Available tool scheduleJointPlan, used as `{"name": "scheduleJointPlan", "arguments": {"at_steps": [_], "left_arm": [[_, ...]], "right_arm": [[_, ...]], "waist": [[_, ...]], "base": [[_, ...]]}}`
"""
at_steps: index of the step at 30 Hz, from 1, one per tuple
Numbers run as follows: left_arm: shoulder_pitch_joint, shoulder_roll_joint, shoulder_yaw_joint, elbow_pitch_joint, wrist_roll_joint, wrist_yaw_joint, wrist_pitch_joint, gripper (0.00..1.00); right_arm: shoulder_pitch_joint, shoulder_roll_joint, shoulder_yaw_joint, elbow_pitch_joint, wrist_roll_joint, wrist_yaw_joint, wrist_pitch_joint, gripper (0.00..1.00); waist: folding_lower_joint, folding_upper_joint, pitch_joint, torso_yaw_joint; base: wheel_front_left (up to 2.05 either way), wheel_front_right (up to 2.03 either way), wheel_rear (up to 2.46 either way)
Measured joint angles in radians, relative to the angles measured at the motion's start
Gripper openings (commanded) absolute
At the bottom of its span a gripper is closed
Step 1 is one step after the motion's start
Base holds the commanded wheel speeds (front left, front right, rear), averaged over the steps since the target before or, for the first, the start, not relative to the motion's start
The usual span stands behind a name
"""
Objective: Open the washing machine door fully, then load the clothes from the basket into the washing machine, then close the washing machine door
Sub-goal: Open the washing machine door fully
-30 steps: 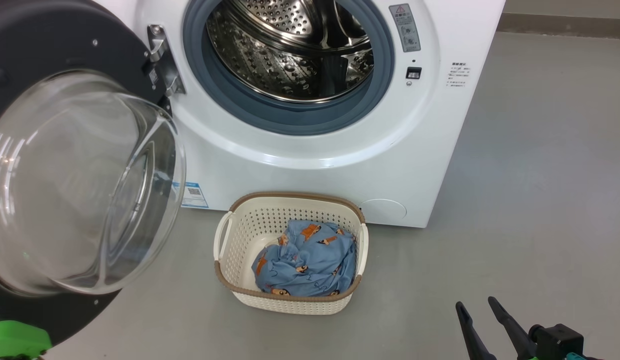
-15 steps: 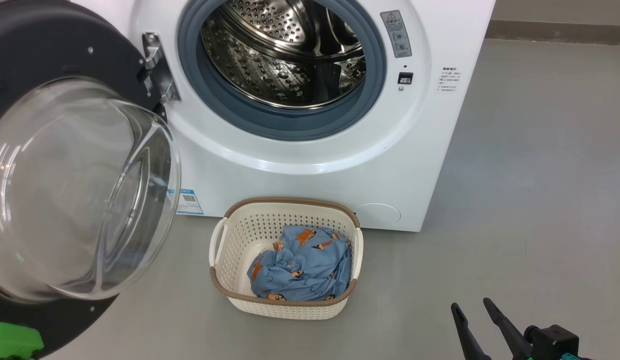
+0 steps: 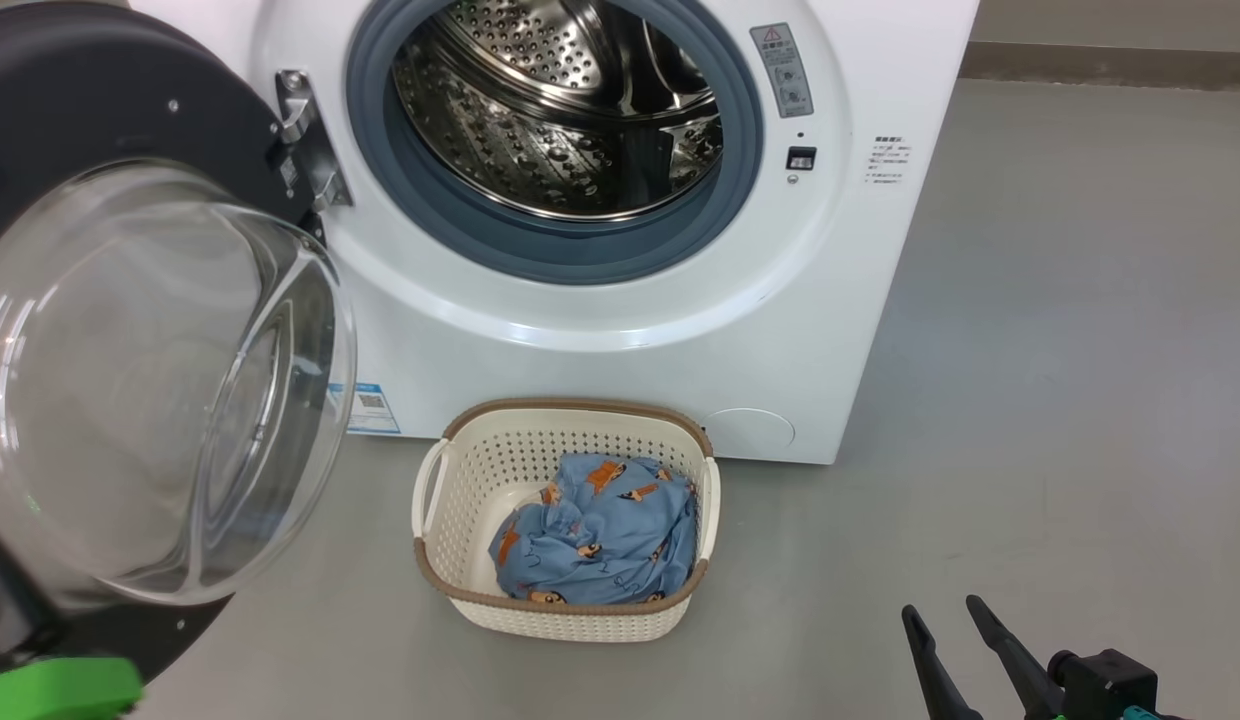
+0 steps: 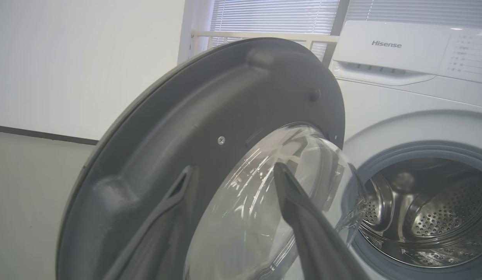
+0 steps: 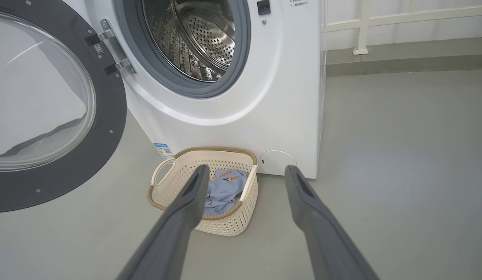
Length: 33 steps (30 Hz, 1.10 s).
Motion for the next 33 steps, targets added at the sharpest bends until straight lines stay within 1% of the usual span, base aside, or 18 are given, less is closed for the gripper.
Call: {"name": "scheduleJointPlan", "arguments": {"at_steps": [3,6,7,10,11,12,15,16,20,24,26,28,33], "left_arm": [[0.017,-0.006,-0.061,-0.072,0.011,-0.015,0.012,1.0],[0.032,-0.008,-0.117,-0.106,0.027,-0.034,0.02,1.0],[0.036,-0.009,-0.135,-0.112,0.034,-0.034,0.021,1.0],[0.056,-0.012,-0.186,-0.117,0.042,-0.056,0.021,1.0],[0.056,-0.012,-0.186,-0.117,0.042,-0.056,0.021,1.0],[0.074,-0.013,-0.213,-0.111,0.041,-0.072,0.02,1.0],[0.107,-0.015,-0.24,-0.083,0.045,-0.088,0.018,1.0],[0.107,-0.015,-0.24,-0.083,0.045,-0.088,0.018,1.0],[0.148,-0.014,-0.254,-0.024,0.034,-0.137,0.003,1.0],[0.181,-0.011,-0.255,0.053,0.022,-0.173,-0.008,1.0],[0.197,-0.012,-0.247,0.089,0.023,-0.184,-0.009,1.0],[0.203,-0.012,-0.233,0.115,0.029,-0.184,-0.009,1.0],[0.208,-0.025,-0.206,0.132,0.032,-0.195,-0.013,1.0]], "right_arm": [[-0.001,0.0,0.003,-0.001,0.0,0.0,0.0,1.0],[-0.002,-0.001,0.005,-0.003,0.0,0.0,0.0,1.0],[-0.003,-0.001,0.006,-0.003,0.0,0.0,0.0,1.0],[-0.006,-0.001,0.005,-0.008,0.0,0.0,0.0,1.0],[-0.006,-0.001,0.005,-0.008,0.0,0.0,0.0,1.0],[-0.006,-0.001,0.006,-0.01,0.0,0.0,0.0,1.0],[-0.007,-0.004,0.007,-0.015,0.0,0.0,0.0,1.0],[-0.007,-0.004,0.007,-0.015,0.0,0.0,0.0,1.0],[-0.007,-0.008,0.007,-0.027,-0.001,0.0,0.0,1.0],[-0.007,-0.016,0.008,-0.041,-0.002,0.0,0.0,1.0],[-0.007,-0.016,0.009,-0.045,-0.007,0.0,0.0,1.0],[-0.007,-0.019,0.01,-0.047,-0.008,0.0,0.0,1.0],[-0.007,-0.027,0.004,-0.048,-0.009,0.0,0.0,1.0]], "waist": [[0.0,0.0001,0.0,-0.009],[0.0,0.0,0.001,-0.023],[0.0,0.0,0.001,-0.029],[0.0,0.0,0.001,-0.049],[0.0,0.0,0.001,-0.049],[0.0,0.0,0.0,-0.066],[0.0,0.0,-0.001,-0.094],[0.0,0.0,-0.001,-0.094],[0.0,0.0,-0.004,-0.135],[0.0,0.0,-0.005,-0.177],[0.0,0.0,-0.006,-0.198],[0.0,0.0,-0.006,-0.218],[0.0,0.0,-0.008,-0.258]], "base": [[0.0,0.0,0.0],[0.0,0.0,0.0],[0.0,0.0,0.0],[0.0,0.0,0.0],[0.0,0.0,0.0],[0.0,0.0,0.0],[0.0,0.0,0.0],[0.0,0.0,0.0],[0.0,0.0,0.0],[0.0,0.0,0.0],[0.0,0.0,0.0],[0.0,0.0,0.0],[0.0,0.0,0.0]]}}
